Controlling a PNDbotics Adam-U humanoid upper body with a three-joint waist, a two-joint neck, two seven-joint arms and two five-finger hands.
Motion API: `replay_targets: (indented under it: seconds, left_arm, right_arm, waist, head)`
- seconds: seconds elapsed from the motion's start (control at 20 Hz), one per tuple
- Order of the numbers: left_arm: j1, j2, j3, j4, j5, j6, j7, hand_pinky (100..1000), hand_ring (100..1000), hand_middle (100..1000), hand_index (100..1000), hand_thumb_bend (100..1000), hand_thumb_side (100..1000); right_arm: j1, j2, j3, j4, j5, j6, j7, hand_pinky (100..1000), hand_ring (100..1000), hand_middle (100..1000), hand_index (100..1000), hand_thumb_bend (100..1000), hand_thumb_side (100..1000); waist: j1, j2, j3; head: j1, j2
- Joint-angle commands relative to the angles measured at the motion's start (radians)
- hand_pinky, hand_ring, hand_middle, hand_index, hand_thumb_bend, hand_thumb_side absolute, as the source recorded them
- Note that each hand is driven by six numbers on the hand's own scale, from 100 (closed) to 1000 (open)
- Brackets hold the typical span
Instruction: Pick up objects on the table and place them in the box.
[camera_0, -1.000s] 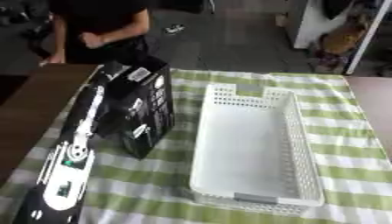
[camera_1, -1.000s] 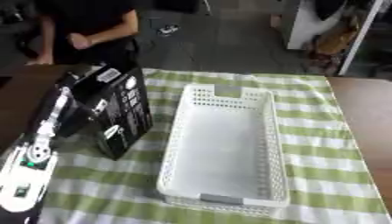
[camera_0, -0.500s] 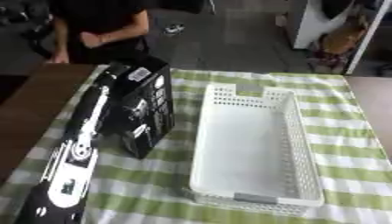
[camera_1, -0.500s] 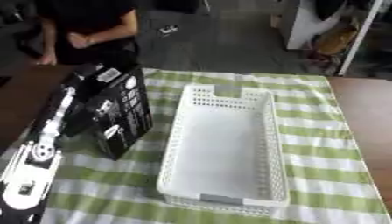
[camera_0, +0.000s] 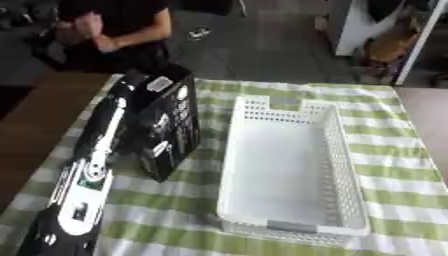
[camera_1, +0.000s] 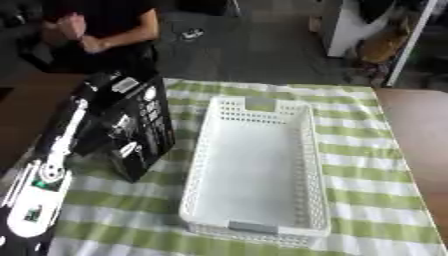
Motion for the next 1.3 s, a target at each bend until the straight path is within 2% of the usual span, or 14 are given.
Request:
replay_targets:
  seconds: [0.05,0.45,0.75,0.85,0.95,1.0,1.1,1.15,1.2,1.3]
  left_arm:
    - [-0.015,0.018,0.000,-0.006,-0.019,0.002,0.005,897,943,987,980,794,819]
    - [-0.009,0.019,0.000,-0.012,-0.049,0.020,-0.005,897,942,987,982,761,818]
    - [0.007,0.019,-0.002,-0.021,-0.073,0.067,-0.066,813,881,918,935,606,751]
    - [0.011,0.017,-0.001,-0.023,-0.077,0.090,-0.074,745,810,844,882,545,716]
    - [0.016,0.014,-0.001,-0.025,-0.077,0.113,-0.070,658,721,778,835,444,656]
    - [0.018,0.012,-0.001,-0.026,-0.074,0.125,-0.065,594,661,746,806,368,602]
    - [0.021,0.009,0.000,-0.028,-0.062,0.152,-0.047,398,525,650,716,171,452]
    - [0.022,0.008,0.000,-0.028,-0.054,0.167,-0.034,324,469,603,667,100,376]
    - [0.023,0.007,0.002,-0.029,-0.043,0.185,-0.017,233,404,553,605,100,293]
    - [0.024,0.007,0.004,-0.032,-0.024,0.216,0.022,135,318,488,504,100,265]
  right_arm:
    - [-0.002,-0.011,-0.004,-0.006,-0.003,0.000,0.004,759,813,853,969,100,739]
    - [-0.003,-0.011,-0.004,-0.005,-0.003,0.000,0.004,759,813,853,969,100,739]
    - [-0.003,-0.011,-0.003,-0.005,-0.004,0.000,0.005,759,814,853,969,100,739]
    - [-0.003,-0.011,-0.003,-0.005,-0.004,0.000,0.006,759,814,853,969,100,739]
    - [-0.003,-0.011,-0.004,-0.004,-0.004,0.000,0.006,759,814,853,969,100,739]
    - [-0.004,-0.011,-0.004,-0.004,-0.004,0.000,0.006,759,814,853,969,100,739]
    - [-0.004,-0.011,-0.004,-0.004,-0.004,0.000,0.006,759,814,853,969,100,739]
    - [-0.004,-0.011,-0.004,-0.004,-0.004,0.000,0.006,759,814,853,969,100,739]
    - [-0.004,-0.011,-0.004,-0.004,-0.004,0.000,0.006,759,814,853,969,100,739]
    - [-0.004,-0.011,-0.004,-0.004,-0.004,0.000,0.006,759,814,853,969,100,739]
  waist:
    - [-0.001,-0.007,-0.001]
    - [-0.001,-0.007,-0.001]
    - [-0.001,-0.007,-0.001]
    - [-0.001,-0.007,0.000]
    - [-0.001,-0.007,0.000]
    - [-0.001,-0.007,0.000]
    - [-0.002,-0.006,0.000]
    - [-0.002,-0.006,0.000]
    - [-0.002,-0.007,0.001]
    - [-0.002,-0.007,0.001]
  head:
    - [0.007,-0.007]
    - [0.006,-0.007]
    - [0.007,-0.008]
    - [0.007,-0.008]
    - [0.008,-0.008]
    - [0.008,-0.008]
    - [0.008,-0.008]
    - [0.008,-0.008]
    - [0.008,-0.008]
    - [0.008,-0.008]
